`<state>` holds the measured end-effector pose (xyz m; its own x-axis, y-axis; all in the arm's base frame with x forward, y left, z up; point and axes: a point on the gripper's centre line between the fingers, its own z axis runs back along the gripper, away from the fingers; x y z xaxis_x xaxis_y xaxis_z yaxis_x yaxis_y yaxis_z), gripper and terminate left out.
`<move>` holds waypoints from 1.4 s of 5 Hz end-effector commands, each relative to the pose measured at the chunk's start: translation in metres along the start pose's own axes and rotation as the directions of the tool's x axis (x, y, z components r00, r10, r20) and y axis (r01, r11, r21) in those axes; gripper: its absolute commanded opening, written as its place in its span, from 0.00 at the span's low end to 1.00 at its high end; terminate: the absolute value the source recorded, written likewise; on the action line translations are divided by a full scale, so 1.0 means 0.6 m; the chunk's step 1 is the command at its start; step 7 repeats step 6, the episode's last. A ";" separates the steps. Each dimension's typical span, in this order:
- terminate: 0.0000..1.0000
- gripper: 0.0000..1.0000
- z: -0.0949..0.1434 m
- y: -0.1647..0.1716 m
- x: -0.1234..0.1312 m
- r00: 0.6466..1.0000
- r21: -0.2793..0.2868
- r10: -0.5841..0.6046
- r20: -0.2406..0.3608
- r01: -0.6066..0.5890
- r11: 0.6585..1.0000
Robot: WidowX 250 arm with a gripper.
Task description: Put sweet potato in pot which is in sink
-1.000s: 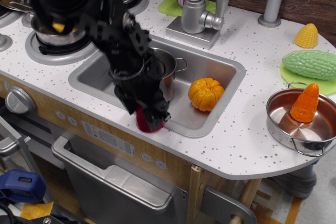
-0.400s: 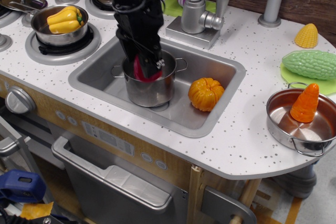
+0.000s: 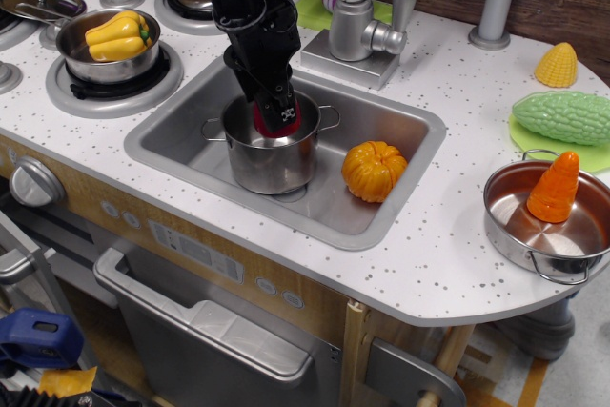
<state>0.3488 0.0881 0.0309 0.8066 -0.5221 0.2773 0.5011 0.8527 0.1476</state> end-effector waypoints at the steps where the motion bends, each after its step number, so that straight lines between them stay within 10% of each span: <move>1: 0.00 0.00 -0.002 0.042 0.003 0.993 0.118 -0.083 0.088 0.072 0.990; 2: 0.00 0.00 -0.012 0.055 0.000 0.985 0.148 -0.130 0.112 0.112 0.983; 3: 0.00 1.00 -0.012 0.064 0.002 0.982 0.125 -0.154 0.113 0.140 0.982; 5: 0.00 1.00 -0.012 0.064 0.002 0.982 0.125 -0.154 0.113 0.140 0.982; 6: 1.00 1.00 -0.012 0.064 0.002 0.982 0.125 -0.154 0.113 0.140 0.982; 7: 1.00 1.00 -0.012 0.064 0.002 0.982 0.125 -0.154 0.113 0.140 0.982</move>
